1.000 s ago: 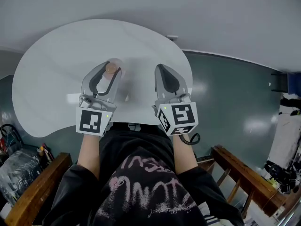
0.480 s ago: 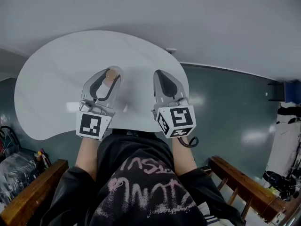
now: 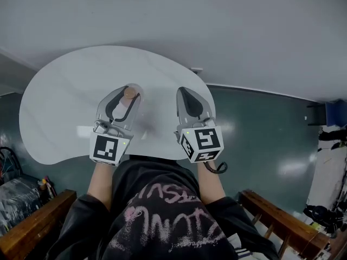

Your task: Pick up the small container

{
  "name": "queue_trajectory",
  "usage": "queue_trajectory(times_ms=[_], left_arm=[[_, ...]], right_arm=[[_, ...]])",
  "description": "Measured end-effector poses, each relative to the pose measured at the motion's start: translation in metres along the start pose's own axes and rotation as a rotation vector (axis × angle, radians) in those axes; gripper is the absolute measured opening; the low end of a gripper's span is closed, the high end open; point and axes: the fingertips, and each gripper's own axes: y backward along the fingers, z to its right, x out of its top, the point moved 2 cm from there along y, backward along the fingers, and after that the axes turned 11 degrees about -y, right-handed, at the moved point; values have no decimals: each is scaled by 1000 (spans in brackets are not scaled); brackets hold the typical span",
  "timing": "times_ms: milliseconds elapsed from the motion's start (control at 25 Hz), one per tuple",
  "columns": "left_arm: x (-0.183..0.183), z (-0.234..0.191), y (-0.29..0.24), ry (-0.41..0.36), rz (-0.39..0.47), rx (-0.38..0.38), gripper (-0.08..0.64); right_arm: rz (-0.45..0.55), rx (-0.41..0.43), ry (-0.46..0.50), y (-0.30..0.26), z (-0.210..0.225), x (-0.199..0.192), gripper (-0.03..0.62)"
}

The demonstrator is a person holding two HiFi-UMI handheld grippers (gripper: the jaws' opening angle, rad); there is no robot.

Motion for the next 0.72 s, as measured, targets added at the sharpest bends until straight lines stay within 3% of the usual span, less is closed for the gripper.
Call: queue_trajectory(times_ms=[720], left_arm=[[17,-4,2,-12,4,29,137]], right_arm=[[36,27,13,3,-5,21,9]])
